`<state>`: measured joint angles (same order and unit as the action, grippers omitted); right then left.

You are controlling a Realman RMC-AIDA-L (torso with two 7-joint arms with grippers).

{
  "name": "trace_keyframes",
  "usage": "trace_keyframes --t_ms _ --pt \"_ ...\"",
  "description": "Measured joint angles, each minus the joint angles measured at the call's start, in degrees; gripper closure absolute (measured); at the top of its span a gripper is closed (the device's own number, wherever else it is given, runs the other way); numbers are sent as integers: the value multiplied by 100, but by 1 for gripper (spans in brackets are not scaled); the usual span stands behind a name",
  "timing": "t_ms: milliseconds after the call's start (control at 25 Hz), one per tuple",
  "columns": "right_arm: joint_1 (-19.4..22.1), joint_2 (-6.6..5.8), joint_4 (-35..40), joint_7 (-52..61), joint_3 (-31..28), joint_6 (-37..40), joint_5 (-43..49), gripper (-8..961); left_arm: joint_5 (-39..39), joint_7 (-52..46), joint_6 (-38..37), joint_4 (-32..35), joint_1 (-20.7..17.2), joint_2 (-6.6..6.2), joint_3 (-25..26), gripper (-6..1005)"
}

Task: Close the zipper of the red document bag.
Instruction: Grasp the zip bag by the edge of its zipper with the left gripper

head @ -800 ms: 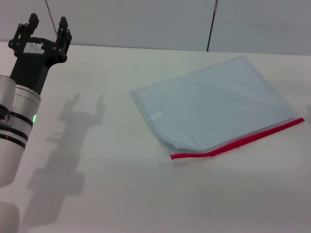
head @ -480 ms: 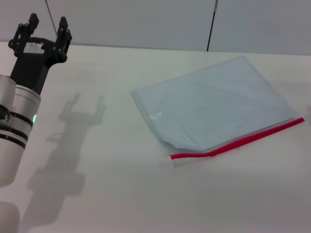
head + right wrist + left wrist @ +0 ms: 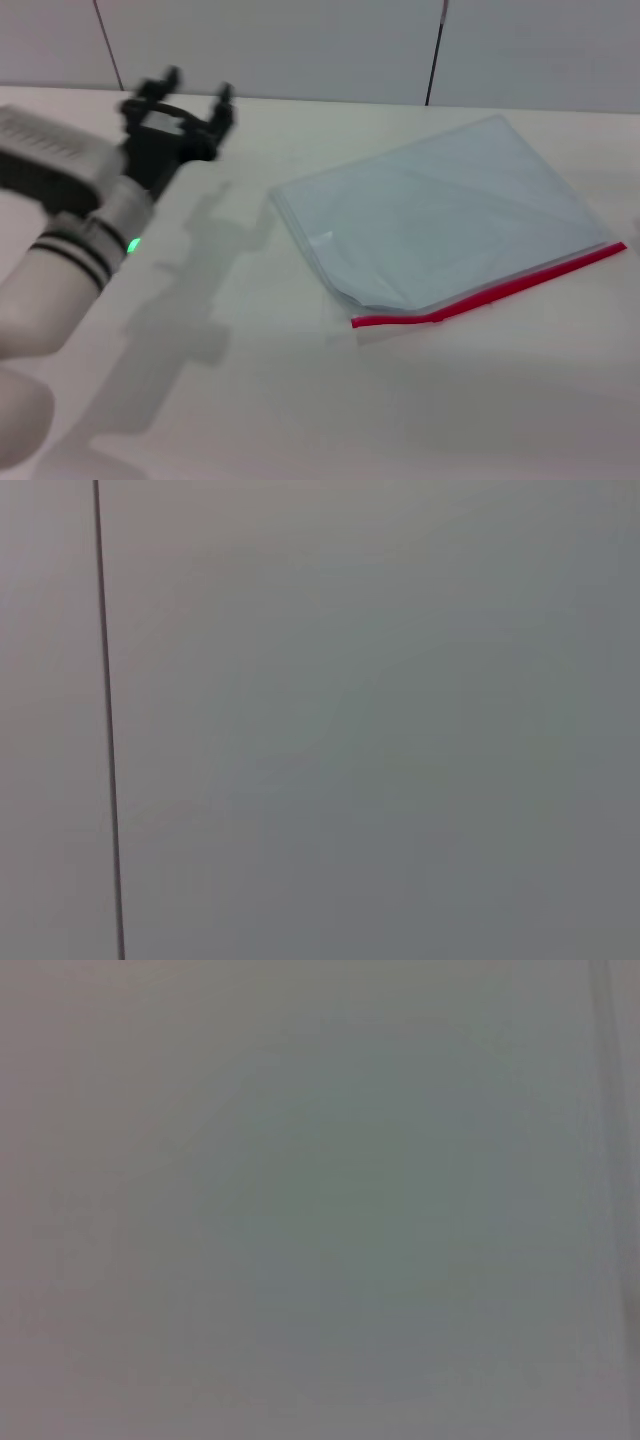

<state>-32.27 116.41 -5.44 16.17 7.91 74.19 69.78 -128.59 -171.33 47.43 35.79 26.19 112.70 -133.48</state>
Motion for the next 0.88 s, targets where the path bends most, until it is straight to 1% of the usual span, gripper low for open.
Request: trace_keyframes --t_ms 40,160,240,320,360,440,520,600,720,800,880 --pt "1 -1 0 0 0 0 0 49 -2 3 -284 121 69 -87 -104 350" --pt "1 -3 0 0 0 0 1 49 -61 49 -1383 668 301 -434 -461 350" --pt "4 -3 0 0 0 0 0 49 -217 131 -1836 1009 353 -586 -536 350" --pt "7 -4 0 0 0 0 0 49 -484 419 -2489 1465 359 -700 -521 351" --pt "10 -4 0 0 0 -1 1 49 -554 581 -2740 1636 356 -723 -497 351" --pt "16 -5 1 0 0 -1 0 49 -648 1209 -3527 2163 301 -733 -345 351" --pt "20 -5 5 1 0 -1 1 49 -675 1845 -4226 2590 197 -680 -152 351" --pt "21 -5 8 1 0 -1 0 50 -700 2503 -4883 3079 4 -584 121 351" --pt "21 -5 9 1 0 -1 0 50 -946 3171 -5801 3771 -374 -374 610 351" --pt "20 -5 9 1 0 -1 0 50 -1471 3385 -6436 4267 -688 -127 1000 351" --pt "19 -5 11 3 0 -1 1 50 -2160 3427 -6948 4605 -916 121 1247 351"
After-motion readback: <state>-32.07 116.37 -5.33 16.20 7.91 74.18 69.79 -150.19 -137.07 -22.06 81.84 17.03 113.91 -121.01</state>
